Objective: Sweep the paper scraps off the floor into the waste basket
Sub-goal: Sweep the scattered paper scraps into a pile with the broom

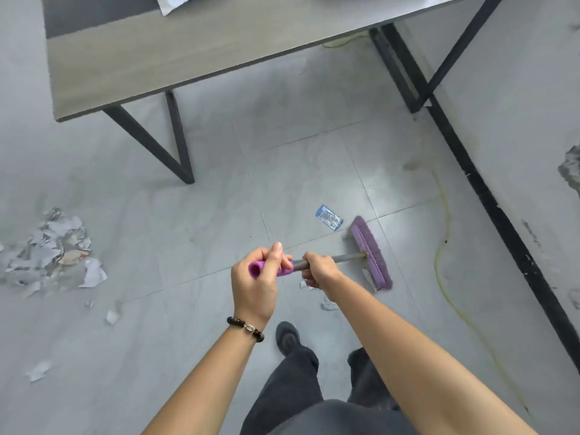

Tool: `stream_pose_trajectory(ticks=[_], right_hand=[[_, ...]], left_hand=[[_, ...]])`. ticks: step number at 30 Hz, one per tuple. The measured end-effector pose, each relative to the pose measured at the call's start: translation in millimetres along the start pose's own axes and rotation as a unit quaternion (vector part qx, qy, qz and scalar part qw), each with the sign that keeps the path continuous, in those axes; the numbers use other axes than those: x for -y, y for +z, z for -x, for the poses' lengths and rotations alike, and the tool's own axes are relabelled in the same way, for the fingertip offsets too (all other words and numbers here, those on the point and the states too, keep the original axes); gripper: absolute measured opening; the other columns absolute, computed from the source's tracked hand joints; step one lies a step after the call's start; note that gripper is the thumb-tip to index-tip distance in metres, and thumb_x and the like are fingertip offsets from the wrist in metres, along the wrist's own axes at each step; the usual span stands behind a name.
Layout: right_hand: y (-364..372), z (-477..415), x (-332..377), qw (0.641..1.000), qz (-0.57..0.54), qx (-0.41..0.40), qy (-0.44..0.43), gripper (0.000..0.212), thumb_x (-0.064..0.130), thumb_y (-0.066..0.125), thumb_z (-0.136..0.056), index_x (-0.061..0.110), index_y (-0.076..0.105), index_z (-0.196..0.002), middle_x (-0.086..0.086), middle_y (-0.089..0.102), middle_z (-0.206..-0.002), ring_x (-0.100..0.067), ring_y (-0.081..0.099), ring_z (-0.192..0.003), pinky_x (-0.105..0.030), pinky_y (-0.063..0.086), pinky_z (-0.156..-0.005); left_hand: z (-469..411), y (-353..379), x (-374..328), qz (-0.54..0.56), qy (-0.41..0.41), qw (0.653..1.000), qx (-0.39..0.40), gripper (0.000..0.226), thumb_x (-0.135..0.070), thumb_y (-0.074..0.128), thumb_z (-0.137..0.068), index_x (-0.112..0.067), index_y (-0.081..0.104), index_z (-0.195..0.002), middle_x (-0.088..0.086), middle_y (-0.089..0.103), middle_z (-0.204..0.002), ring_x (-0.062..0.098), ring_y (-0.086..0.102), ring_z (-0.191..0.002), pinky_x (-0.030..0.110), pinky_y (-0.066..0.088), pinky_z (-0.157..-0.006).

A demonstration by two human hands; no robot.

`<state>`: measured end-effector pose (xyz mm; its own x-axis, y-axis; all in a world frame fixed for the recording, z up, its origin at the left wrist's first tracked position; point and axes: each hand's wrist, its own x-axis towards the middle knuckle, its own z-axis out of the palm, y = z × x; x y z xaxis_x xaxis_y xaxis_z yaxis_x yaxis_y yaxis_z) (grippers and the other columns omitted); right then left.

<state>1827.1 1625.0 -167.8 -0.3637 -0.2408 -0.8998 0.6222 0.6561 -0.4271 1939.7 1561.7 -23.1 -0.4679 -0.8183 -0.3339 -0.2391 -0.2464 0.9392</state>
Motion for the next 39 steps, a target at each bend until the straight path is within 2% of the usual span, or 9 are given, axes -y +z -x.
stream_pose_trajectory(ticks=[2,6,9,13,23,28,31,34,39], right_hand=[[53.6,17.9,-18.4,0.999,-0.014,0.043,0.004,0.015,0.023,0.048,-0.088,0.010,0.049,-0.095,-0.004,0.044,-0.065,-0.011,0.042,-0.044,-0.021,0.038,-0.044],[142.4,56.3,-32.2,0.992,-0.024,0.122,0.004,0.029,0.025,0.048,-0.079,0.012,0.040,-0.104,-0.002,0.043,-0.065,-0.009,0.041,-0.040,-0.020,0.039,-0.044],[176.6,86.3,-32.7,0.984,-0.036,0.173,-0.007,0.035,0.027,0.052,-0.074,0.011,0.044,-0.104,0.000,0.045,-0.061,-0.010,0.044,-0.043,-0.021,0.042,-0.047],[185.7,124.4,-38.5,0.980,-0.083,0.174,-0.039,0.021,0.018,0.054,-0.082,0.010,0.046,-0.099,-0.001,0.042,-0.060,-0.012,0.039,-0.047,-0.022,0.041,-0.047],[56.1,172.3,-165.0,0.977,-0.182,0.055,-0.095,0.022,0.017,0.059,-0.081,0.009,0.051,-0.100,-0.002,0.047,-0.062,-0.012,0.043,-0.051,-0.022,0.044,-0.054],[-26.5,177.0,-268.3,0.969,-0.224,-0.040,-0.091,0.028,0.022,0.062,-0.075,0.008,0.056,-0.098,-0.003,0.053,-0.065,-0.013,0.049,-0.053,-0.026,0.049,-0.060],[-56.4,189.2,-329.1,0.964,-0.244,-0.083,-0.068,0.014,0.020,0.061,-0.082,0.008,0.057,-0.090,-0.003,0.052,-0.063,-0.014,0.048,-0.055,-0.027,0.050,-0.064],[-67.6,198.9,-374.0,0.960,-0.262,-0.087,-0.051,0.010,0.018,0.059,-0.087,0.010,0.056,-0.082,-0.002,0.049,-0.061,-0.012,0.045,-0.052,-0.025,0.045,-0.059],[-17.5,206.6,-406.9,0.956,-0.284,-0.062,-0.041,0.008,0.015,0.053,-0.085,0.012,0.051,-0.077,0.001,0.040,-0.055,-0.012,0.035,-0.048,-0.022,0.037,-0.052]], left_hand=[[13.0,-47.3,-2.3,-0.015,0.010,0.999,-0.050,0.043,-0.009,0.056,-0.097,-0.005,0.059,-0.054,0.021,0.066,-0.063,0.029,0.073,-0.075,0.034,0.056,-0.075],[39.5,-124.3,-19.2,-0.023,0.043,0.989,-0.143,0.050,-0.013,0.056,-0.094,-0.024,0.057,-0.045,0.006,0.062,-0.053,0.035,0.071,-0.071,0.046,0.056,-0.079],[60.8,-153.2,-31.6,0.002,0.068,0.977,-0.200,0.048,-0.015,0.056,-0.091,-0.023,0.056,-0.044,0.002,0.061,-0.051,0.039,0.069,-0.071,0.056,0.054,-0.083],[98.0,-160.9,-46.5,0.027,0.103,0.970,-0.218,0.046,-0.017,0.058,-0.090,-0.022,0.057,-0.045,0.000,0.062,-0.051,0.038,0.068,-0.073,0.060,0.052,-0.086],[246.4,-111.2,9.9,0.024,0.125,0.991,-0.052,0.040,-0.023,0.058,-0.092,-0.019,0.059,-0.052,0.012,0.068,-0.065,0.037,0.071,-0.080,0.059,0.052,-0.089],[315.8,-69.7,65.6,-0.006,0.064,0.993,0.098,0.040,-0.024,0.053,-0.099,0.007,0.069,-0.081,0.018,0.073,-0.085,0.028,0.070,-0.095,0.054,0.049,-0.097],[356.9,-53.9,87.8,-0.020,0.025,0.988,0.149,0.038,-0.035,0.056,-0.095,-0.008,0.071,-0.073,0.017,0.074,-0.086,0.028,0.070,-0.098,0.051,0.050,-0.098],[383.8,-47.2,100.8,-0.029,0.002,0.983,0.181,0.039,-0.041,0.058,-0.091,-0.021,0.068,-0.060,0.019,0.073,-0.084,0.025,0.072,-0.091,0.042,0.053,-0.091],[392.5,-84.6,117.7,-0.057,0.005,0.985,0.166,0.043,-0.030,0.057,-0.096,0.002,0.063,-0.068,0.024,0.067,-0.072,0.030,0.072,-0.088,0.041,0.055,-0.086]])
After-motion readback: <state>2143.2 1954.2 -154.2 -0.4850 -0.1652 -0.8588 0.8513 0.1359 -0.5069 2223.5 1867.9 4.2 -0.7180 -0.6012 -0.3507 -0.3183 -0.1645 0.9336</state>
